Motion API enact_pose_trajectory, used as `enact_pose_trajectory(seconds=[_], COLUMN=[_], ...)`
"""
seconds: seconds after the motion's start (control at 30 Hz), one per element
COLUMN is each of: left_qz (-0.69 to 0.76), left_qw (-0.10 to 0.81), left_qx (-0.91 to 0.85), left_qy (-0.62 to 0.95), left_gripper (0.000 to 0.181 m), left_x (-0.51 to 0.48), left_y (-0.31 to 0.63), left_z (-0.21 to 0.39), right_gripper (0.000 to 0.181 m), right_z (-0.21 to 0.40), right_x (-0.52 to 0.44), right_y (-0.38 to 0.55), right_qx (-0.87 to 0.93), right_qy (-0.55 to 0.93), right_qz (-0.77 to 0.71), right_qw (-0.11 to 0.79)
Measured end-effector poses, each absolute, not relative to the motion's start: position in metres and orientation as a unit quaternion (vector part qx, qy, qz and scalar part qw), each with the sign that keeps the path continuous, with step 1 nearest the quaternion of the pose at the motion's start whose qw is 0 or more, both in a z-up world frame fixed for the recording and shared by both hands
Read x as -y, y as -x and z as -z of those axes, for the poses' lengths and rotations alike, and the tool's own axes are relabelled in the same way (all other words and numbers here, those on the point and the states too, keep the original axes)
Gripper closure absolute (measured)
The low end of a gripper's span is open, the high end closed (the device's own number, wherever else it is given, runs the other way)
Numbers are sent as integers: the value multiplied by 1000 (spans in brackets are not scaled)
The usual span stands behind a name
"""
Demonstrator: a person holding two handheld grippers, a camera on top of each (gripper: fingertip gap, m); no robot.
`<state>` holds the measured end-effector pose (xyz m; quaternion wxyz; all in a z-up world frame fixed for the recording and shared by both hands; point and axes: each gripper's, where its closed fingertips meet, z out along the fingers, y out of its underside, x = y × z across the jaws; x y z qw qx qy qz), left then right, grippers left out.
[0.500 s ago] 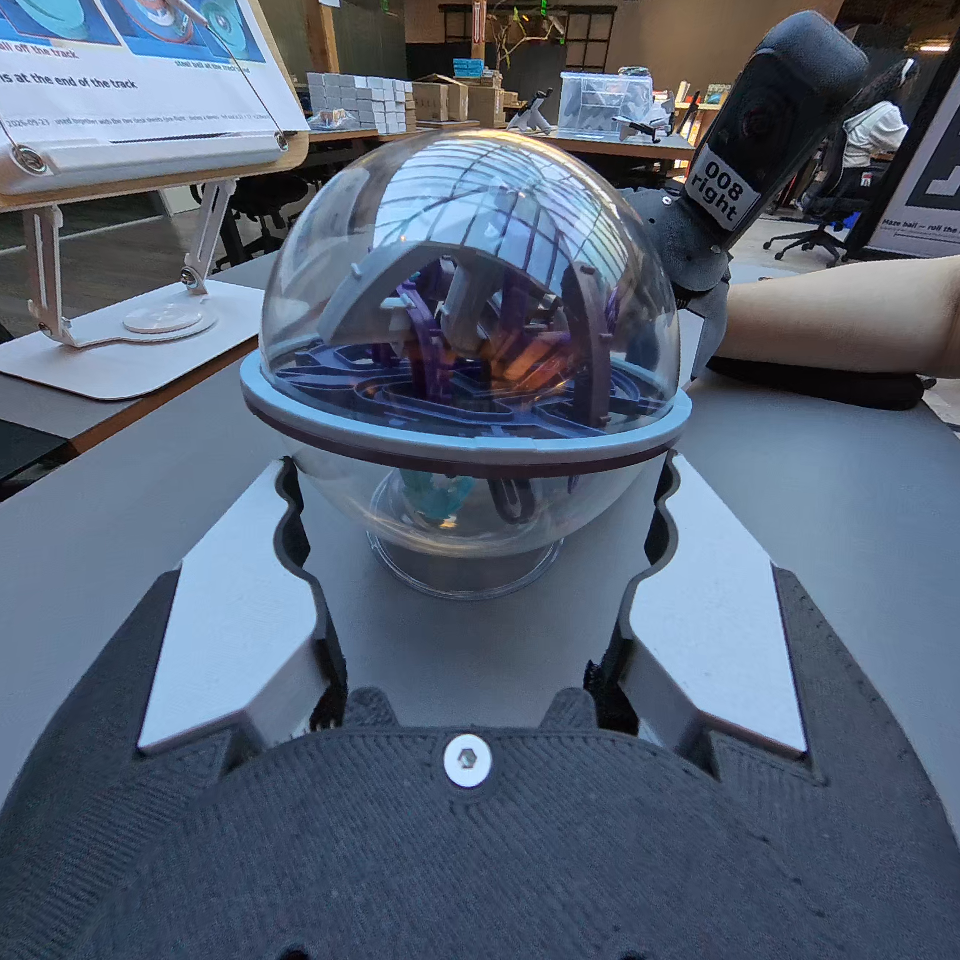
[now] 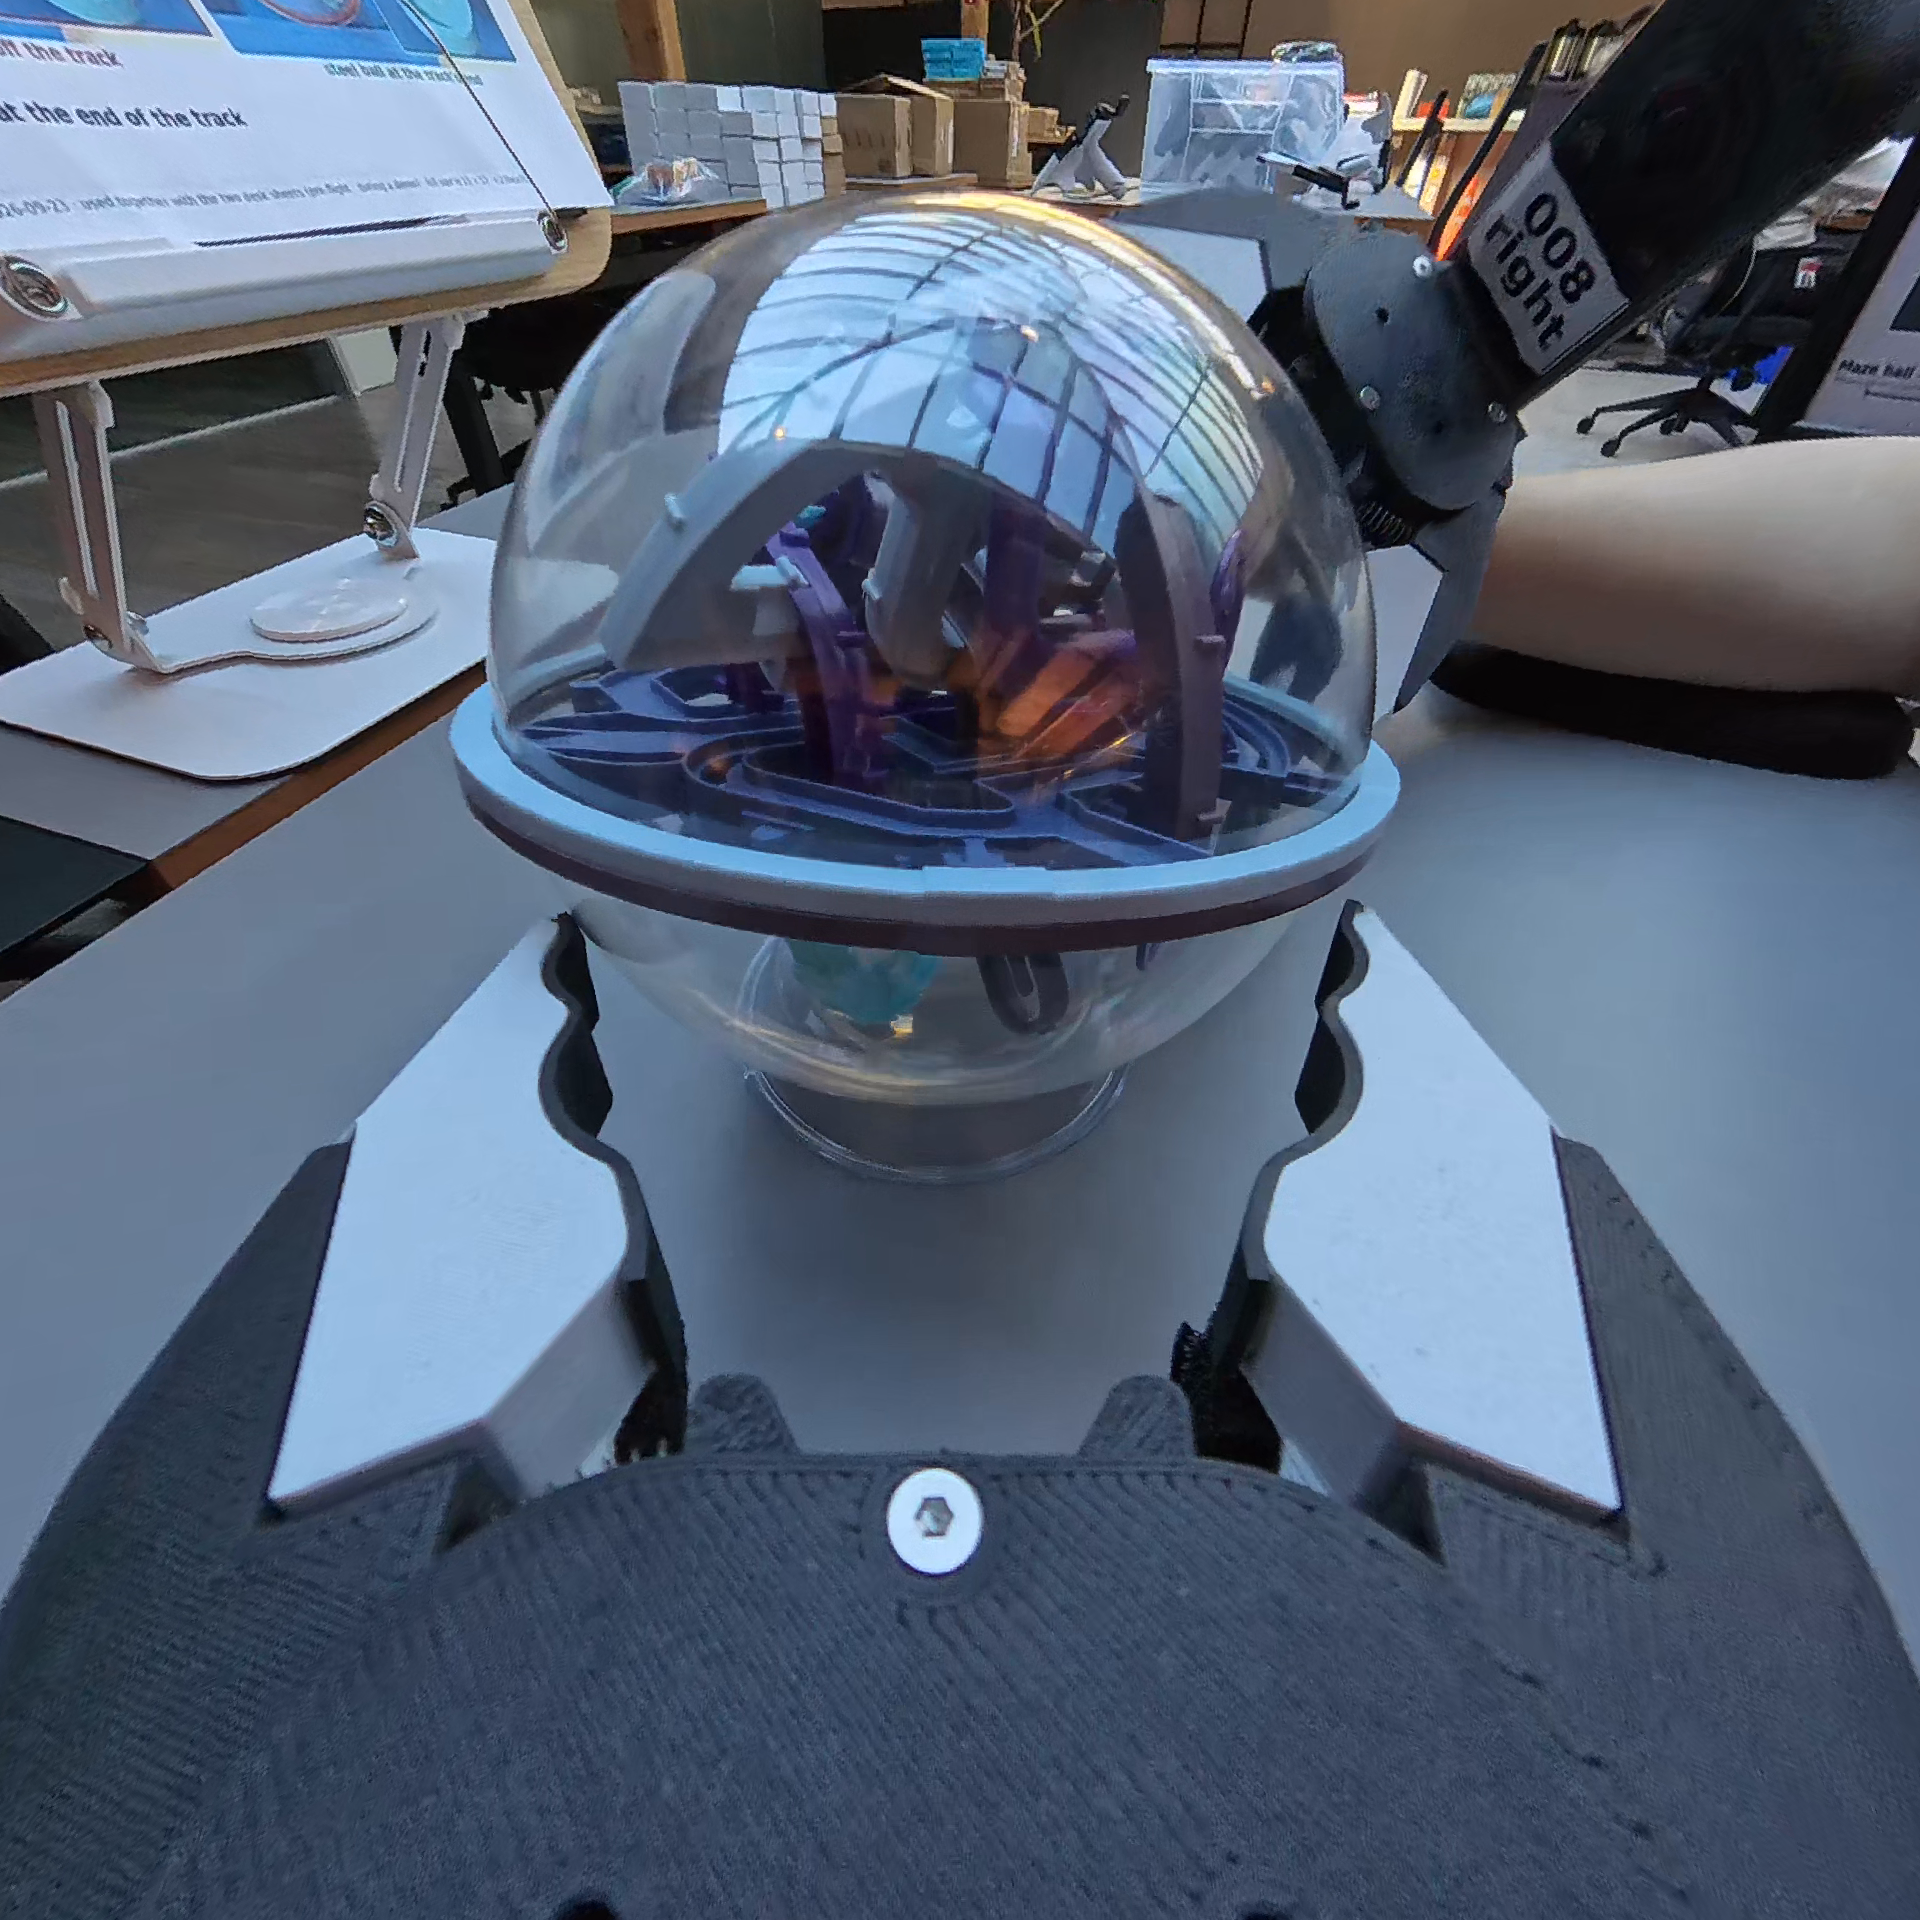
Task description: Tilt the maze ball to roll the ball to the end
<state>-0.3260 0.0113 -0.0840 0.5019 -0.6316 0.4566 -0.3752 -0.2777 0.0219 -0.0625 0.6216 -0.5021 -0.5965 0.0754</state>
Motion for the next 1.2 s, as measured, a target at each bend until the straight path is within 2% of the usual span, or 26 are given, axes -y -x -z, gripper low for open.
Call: enact_pose_trajectory(seconds=[0.27, 0.43, 1.2], left_qz=[371, 382, 423], left_qw=[463, 436, 452], left_qx=[-460, -465, -410], left_qy=[661, 669, 670], left_gripper=[41, 40, 27], left_x=[-16, -15, -14], left_y=[321, 317, 315], left_z=[96, 102, 83], right_gripper=[34, 27, 28], right_z=[62, 74, 63], right_x=[-19, -30, -24], right_y=[289, 289, 301], right_qx=[669, 667, 612], right_qy=[459, 504, 533], right_qz=[-36, -65, -135], right_qw=[583, 545, 568])
